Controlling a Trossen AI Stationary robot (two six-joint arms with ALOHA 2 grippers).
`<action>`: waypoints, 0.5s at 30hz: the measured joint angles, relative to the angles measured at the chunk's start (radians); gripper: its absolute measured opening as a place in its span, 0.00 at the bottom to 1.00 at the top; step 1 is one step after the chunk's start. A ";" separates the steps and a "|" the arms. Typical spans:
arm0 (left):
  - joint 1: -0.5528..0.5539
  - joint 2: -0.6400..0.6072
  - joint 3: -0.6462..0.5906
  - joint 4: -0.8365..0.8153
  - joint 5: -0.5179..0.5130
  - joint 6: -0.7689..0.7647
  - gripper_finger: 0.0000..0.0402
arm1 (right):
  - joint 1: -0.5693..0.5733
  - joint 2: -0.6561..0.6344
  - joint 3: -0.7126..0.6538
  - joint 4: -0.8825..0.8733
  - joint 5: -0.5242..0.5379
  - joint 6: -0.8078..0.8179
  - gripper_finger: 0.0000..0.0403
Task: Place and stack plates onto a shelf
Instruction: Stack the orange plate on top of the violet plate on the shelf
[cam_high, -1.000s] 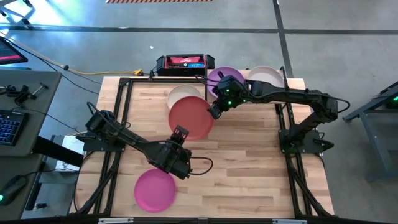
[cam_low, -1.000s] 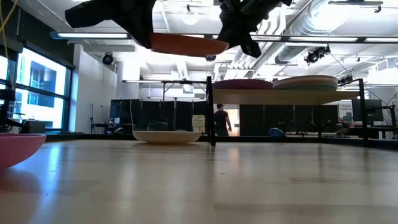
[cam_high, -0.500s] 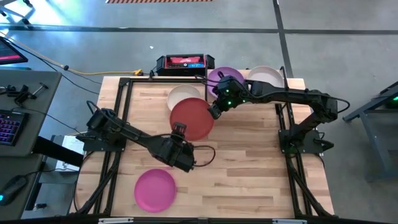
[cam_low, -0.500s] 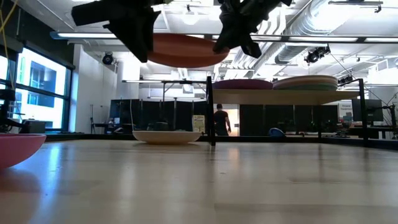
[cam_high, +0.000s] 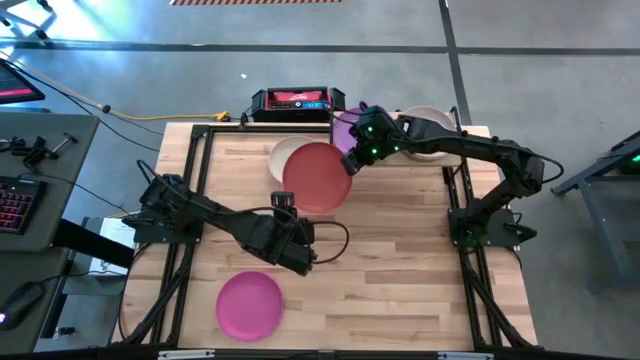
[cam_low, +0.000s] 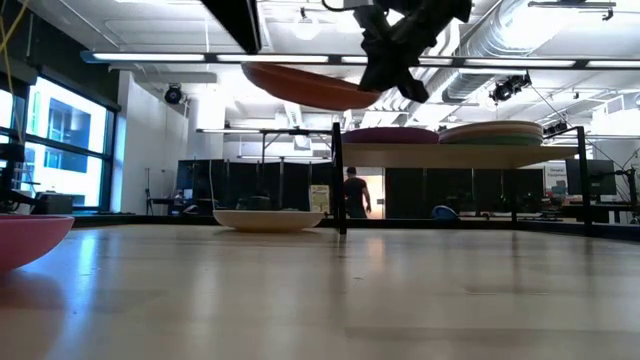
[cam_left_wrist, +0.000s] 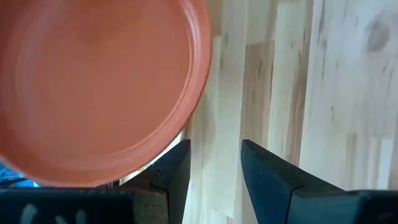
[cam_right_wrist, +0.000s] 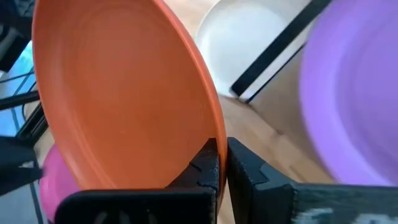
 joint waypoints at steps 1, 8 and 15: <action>0.000 0.000 0.013 -0.006 -0.007 -0.005 0.33 | -0.008 -0.001 0.000 -0.005 -0.006 -0.004 0.00; 0.000 -0.007 0.029 -0.052 -0.026 -0.012 0.33 | -0.053 -0.001 0.000 -0.027 -0.036 -0.017 0.00; 0.002 -0.008 0.030 -0.168 -0.028 -0.071 0.33 | -0.107 -0.001 0.072 -0.115 -0.047 -0.068 0.00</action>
